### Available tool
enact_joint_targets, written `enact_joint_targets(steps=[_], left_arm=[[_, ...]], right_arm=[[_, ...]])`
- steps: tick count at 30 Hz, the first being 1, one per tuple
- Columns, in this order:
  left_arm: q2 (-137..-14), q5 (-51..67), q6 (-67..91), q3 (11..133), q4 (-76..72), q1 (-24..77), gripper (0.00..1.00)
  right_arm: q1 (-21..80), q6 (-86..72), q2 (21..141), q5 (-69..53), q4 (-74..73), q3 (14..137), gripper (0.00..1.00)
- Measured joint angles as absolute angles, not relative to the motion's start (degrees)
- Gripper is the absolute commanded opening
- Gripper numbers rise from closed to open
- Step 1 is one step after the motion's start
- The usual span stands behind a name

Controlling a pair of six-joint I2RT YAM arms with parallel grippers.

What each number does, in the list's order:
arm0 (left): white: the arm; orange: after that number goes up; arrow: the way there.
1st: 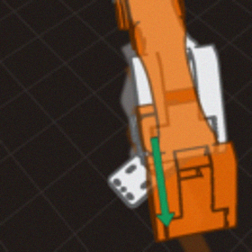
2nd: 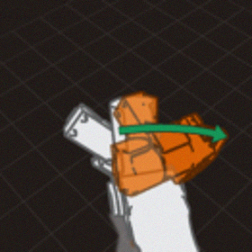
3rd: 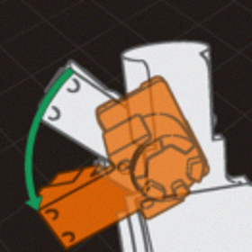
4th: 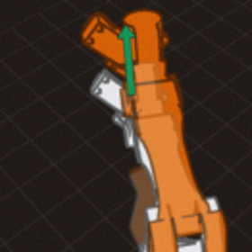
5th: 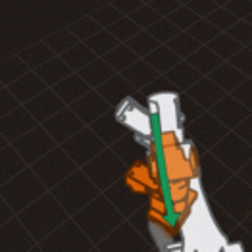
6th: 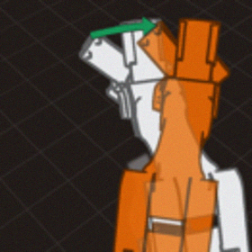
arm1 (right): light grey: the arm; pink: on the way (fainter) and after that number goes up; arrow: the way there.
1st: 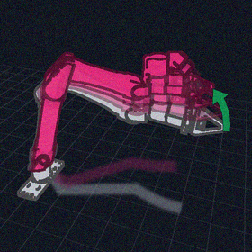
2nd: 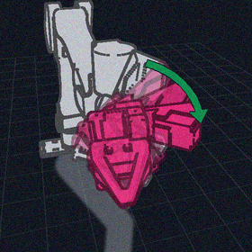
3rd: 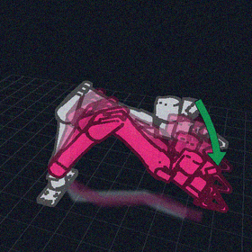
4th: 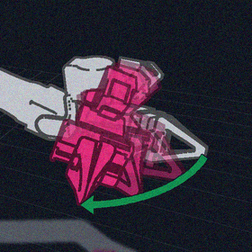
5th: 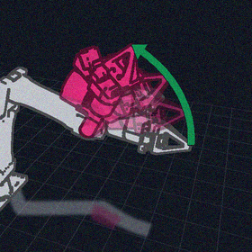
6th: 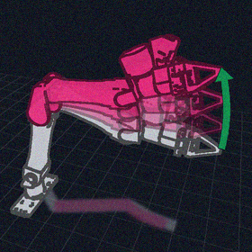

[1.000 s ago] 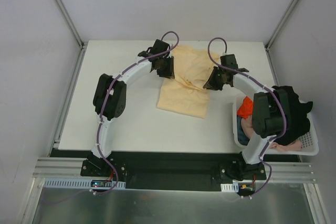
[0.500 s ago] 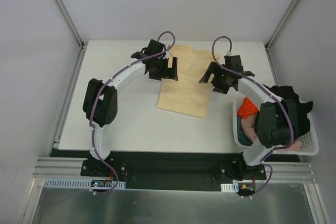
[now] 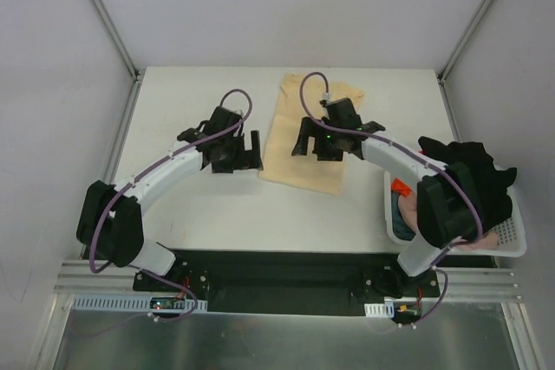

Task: Fold and stack the t-shirts
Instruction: Fold the folded rectangular tshirt in 1/3 of the way, then grab one side of the 2/3 rectangular tshirt with right arm

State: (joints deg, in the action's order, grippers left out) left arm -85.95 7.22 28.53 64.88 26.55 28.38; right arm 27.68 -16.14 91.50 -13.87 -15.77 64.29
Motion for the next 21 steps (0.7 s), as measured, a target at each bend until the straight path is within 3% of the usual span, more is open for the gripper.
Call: enact_joint_targets(steps=[5,10,21], left_arm=[[-77.4,3.4,32.9,53.8,27.5,28.4,0.99],[-69.5,0.9,36.1,47.2,28.0,28.4,0.99],[-61.2,-2.9,38.8,44.0,28.9,28.4,0.99]], right_arm=[[33.3,-14.6,104.5,-11.3,-17.1,75.2,0.97],[36.5,-14.7,112.1,-10.5,-18.2,76.9,0.97],[46.4,-18.4,104.7,-9.6,-12.4,66.0,0.97]])
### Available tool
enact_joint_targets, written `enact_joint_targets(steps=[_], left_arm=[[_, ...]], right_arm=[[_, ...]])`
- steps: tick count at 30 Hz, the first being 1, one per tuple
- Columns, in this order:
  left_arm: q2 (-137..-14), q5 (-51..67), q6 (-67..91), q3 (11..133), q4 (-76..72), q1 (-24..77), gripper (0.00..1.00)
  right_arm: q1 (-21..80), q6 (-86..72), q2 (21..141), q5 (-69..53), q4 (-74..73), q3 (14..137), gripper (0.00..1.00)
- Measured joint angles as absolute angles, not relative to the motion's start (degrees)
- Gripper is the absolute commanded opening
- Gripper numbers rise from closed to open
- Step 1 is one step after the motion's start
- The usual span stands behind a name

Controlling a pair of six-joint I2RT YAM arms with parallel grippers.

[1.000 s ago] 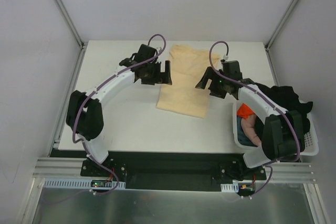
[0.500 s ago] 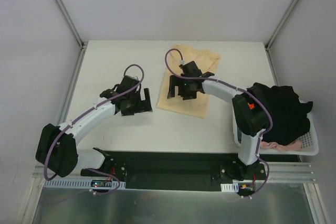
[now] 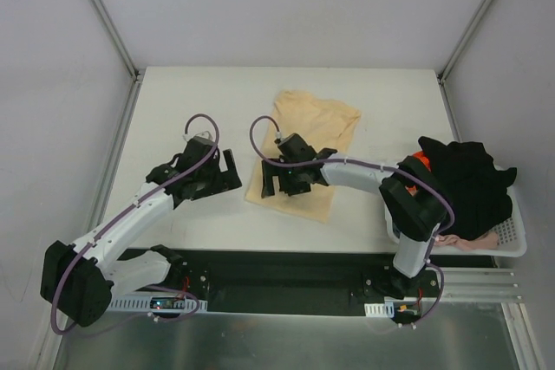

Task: Fold and stack the t-shirts
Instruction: Grab one side of the 2/3 rectangular tshirt with right arm

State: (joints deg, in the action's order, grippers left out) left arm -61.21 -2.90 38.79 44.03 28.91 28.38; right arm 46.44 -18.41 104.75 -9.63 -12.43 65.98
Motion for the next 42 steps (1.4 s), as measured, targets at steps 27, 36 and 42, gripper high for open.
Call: enact_joint_targets(steps=[27,36,42], left_arm=[[-56.0,-7.1,44.1,43.9,36.2,15.1,0.99],[-59.3,-0.1,44.1,41.4,35.1,10.4,0.99],[-59.5,1.6,44.1,41.3,34.5,10.3,0.99]], right_arm=[[74.3,12.6,87.1,5.5,-23.4,56.5,0.74],[73.8,14.9,93.9,9.2,-23.1,57.8,0.6],[72.9,15.5,97.6,10.0,-21.6,58.6,0.48]])
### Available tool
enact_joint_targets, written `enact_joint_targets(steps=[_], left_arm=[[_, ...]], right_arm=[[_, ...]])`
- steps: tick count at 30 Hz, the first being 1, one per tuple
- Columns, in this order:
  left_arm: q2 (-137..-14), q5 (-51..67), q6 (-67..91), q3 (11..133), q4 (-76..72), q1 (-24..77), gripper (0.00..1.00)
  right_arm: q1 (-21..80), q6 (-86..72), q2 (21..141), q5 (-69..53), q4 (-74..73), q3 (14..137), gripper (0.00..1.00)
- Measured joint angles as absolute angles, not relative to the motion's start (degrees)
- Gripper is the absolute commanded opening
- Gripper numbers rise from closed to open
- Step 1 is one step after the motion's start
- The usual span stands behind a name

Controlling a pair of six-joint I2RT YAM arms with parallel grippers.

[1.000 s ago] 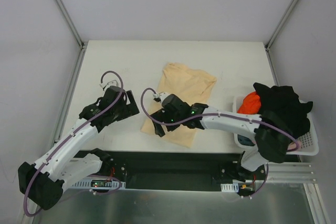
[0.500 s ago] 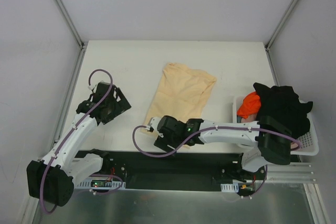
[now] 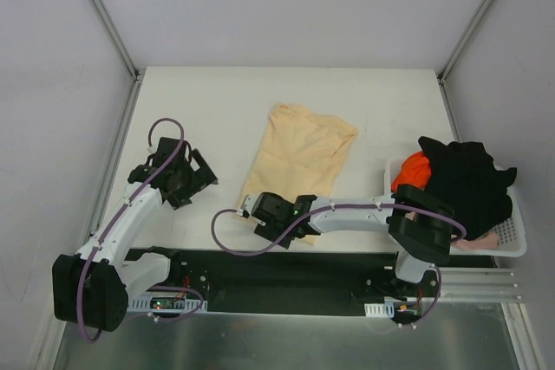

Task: Fold and stack the t-shirts
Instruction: Grab one side of the 2/3 rectangular tshirt with right arm

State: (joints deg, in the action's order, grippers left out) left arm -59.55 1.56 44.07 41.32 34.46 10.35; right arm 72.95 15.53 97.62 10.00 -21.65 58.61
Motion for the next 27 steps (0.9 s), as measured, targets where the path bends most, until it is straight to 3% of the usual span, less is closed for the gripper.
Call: enact_joint_targets(steps=[2,5,6,12,20,27], left_arm=[[-59.6,2.1,44.1,41.3,34.3,10.0,0.99],[-59.6,2.6,44.1,41.3,34.0,10.0,0.99],[-59.6,2.7,44.1,41.3,33.9,10.0,0.99],[-59.6,2.8,44.1,41.3,33.6,9.9,0.99],[-59.6,2.5,44.1,41.3,33.4,8.9,0.99],[-59.6,2.0,43.9,41.3,33.2,7.7,0.99]], right_arm=[[72.8,15.4,98.7,10.1,-21.5,58.7,0.46],[72.4,15.4,99.0,10.5,-20.8,58.8,0.34],[72.3,15.3,99.1,10.6,-20.7,58.8,0.23],[71.8,14.9,99.5,11.9,-19.9,58.9,0.02],[71.0,11.1,99.2,4.9,-22.3,60.4,0.01],[71.0,5.3,96.5,-15.9,-26.8,63.9,0.01]])
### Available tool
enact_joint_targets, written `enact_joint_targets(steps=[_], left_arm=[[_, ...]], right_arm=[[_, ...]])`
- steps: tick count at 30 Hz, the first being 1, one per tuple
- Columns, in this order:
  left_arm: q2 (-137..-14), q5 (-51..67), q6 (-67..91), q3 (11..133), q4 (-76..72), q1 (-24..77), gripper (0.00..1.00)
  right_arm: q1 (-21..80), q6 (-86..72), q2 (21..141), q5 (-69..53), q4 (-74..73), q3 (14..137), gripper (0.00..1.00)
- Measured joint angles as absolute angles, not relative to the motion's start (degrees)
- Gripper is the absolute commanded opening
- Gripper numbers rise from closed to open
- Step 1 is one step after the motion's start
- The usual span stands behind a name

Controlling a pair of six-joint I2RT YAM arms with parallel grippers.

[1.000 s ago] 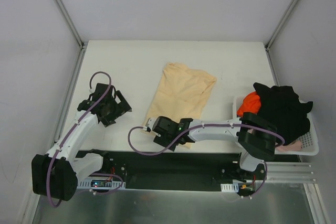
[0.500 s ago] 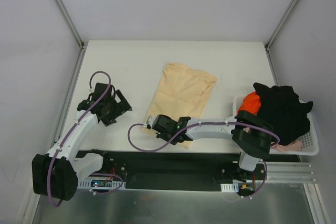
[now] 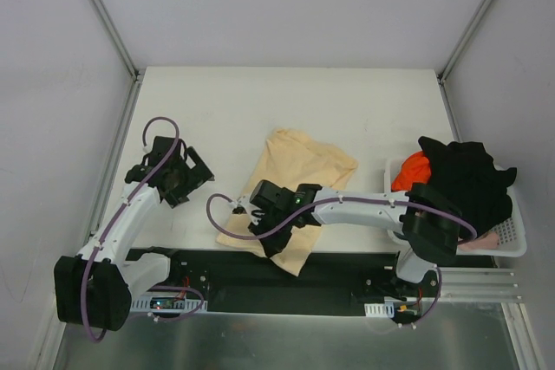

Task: Fold and stack the t-shirts
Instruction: Grab one side of the 2/3 rectangular tshirt with right arm, then fold the long partially folded tshirt into a neat square

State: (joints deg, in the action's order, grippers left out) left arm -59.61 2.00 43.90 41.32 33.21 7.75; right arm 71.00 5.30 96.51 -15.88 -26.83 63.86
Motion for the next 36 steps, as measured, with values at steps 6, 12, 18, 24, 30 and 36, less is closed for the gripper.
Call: enact_joint_targets(steps=[6,12,18,24,30,36], left_arm=[[-59.6,1.8,43.5,41.3,32.5,6.0,0.99],[-59.6,1.9,42.9,41.5,31.9,5.9,0.99],[-60.3,2.1,42.6,42.0,31.7,5.5,0.99],[-62.1,2.5,42.4,42.9,31.3,5.5,0.99],[-63.4,2.5,42.2,43.7,30.5,5.5,0.99],[-65.3,2.5,41.3,44.4,29.8,5.5,0.99]], right_arm=[[69.1,0.7,92.7,-29.6,-28.3,66.6,0.01],[60.5,-3.9,88.3,-36.7,-28.4,66.7,0.01],[51.4,-5.1,82.3,-37.8,-29.5,65.4,0.02],[41.2,-3.8,79.8,-36.3,-31.9,64.9,0.06],[36.7,3.7,80.1,-33.6,-36.3,66.5,0.07],[32.6,10.7,84.8,-31.6,-39.9,73.3,0.07]])
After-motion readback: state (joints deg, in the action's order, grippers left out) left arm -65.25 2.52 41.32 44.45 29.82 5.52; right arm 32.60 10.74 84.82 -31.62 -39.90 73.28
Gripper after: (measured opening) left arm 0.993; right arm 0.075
